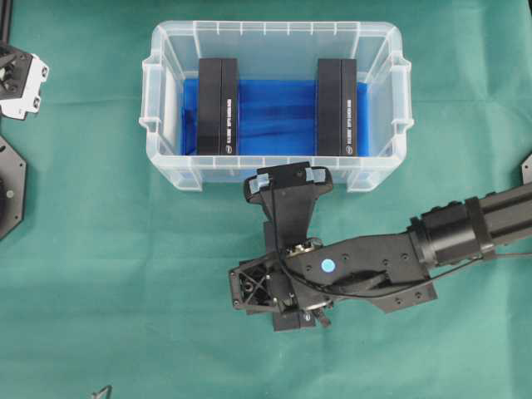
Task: Take out the box from the case.
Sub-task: 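Set the box upright on the table and open the right gripper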
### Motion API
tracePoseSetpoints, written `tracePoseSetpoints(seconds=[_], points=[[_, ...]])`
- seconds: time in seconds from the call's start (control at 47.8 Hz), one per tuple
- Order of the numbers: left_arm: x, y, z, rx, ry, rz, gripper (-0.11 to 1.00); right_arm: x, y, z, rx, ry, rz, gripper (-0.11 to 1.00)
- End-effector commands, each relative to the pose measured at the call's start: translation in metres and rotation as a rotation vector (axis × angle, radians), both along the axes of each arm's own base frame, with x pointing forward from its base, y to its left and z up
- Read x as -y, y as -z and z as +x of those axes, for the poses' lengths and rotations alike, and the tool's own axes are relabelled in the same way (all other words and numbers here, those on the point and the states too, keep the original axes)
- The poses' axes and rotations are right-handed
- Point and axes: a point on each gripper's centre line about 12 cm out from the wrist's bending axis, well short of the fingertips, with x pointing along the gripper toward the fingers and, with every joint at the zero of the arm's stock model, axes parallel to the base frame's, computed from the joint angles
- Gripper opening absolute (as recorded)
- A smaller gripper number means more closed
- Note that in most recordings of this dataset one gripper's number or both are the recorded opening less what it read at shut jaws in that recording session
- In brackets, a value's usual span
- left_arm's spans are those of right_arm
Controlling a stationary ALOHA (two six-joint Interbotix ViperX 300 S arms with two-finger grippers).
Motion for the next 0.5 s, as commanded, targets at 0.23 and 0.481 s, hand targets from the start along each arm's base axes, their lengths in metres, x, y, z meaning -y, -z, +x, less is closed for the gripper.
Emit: tracePoseSetpoints(seconds=[0.23,0.481], points=[[0.001,-0.005,0.001,0.020,0.004,0.004,0.85,0.010,-0.081,-0.011,0.087,0.006,-0.028,0.91],[0.001,-0.005,0.001,0.022,0.001,0.003,0.85,0.023,-0.130,-0.029,0.044,0.020,-0.084,0.91]])
